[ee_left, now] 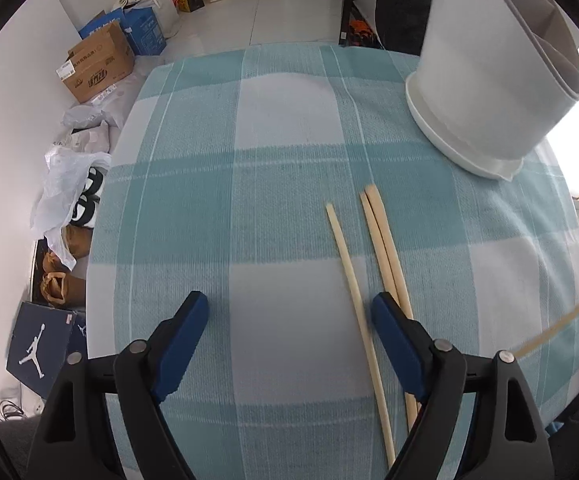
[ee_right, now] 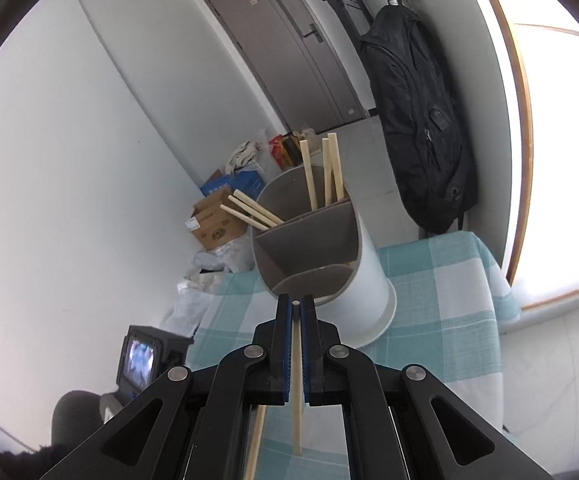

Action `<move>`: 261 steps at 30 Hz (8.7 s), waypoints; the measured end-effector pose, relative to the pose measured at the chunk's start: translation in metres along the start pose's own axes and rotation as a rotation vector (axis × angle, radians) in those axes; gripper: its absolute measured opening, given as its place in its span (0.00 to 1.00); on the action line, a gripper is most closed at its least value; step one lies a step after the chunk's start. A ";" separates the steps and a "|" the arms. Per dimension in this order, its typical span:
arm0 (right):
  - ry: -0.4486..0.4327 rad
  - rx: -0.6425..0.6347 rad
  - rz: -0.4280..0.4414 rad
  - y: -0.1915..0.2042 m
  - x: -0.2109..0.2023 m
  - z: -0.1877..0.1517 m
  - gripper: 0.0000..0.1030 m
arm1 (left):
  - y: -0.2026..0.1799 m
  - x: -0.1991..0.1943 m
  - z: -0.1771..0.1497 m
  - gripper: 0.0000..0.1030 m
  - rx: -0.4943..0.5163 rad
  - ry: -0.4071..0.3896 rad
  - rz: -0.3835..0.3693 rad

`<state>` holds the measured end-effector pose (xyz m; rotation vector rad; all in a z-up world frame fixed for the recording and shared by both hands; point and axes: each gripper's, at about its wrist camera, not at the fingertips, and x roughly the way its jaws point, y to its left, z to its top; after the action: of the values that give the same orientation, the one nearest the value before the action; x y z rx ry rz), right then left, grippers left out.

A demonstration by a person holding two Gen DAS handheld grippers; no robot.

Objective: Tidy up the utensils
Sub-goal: 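Lift the stick with the right gripper while the left gripper reaches for another stick, then close the left gripper on a wooden stick on the cloth, then lift the stick with the left gripper while the right gripper carries its stick toward the holder, then raise both held sticks up over the white utensil holder, then lower the sticks into the holder and open both grippers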

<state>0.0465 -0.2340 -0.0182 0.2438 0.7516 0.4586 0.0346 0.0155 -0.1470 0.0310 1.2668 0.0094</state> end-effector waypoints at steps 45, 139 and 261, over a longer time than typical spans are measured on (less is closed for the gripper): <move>-0.077 -0.069 -0.002 0.024 -0.010 -0.008 0.03 | 0.010 -0.096 -0.004 0.01 -0.119 -0.442 -0.253; 0.008 0.187 0.075 -0.020 0.003 -0.017 0.03 | 0.061 -0.011 0.082 0.01 -0.343 -0.274 -0.252; -0.035 -0.013 0.143 0.019 0.037 0.123 0.56 | 0.022 -0.179 0.079 0.64 -0.110 -0.763 -0.347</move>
<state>0.1506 -0.2060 0.0541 0.2940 0.6998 0.5931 0.0564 0.0319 0.0483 -0.2595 0.4949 -0.2137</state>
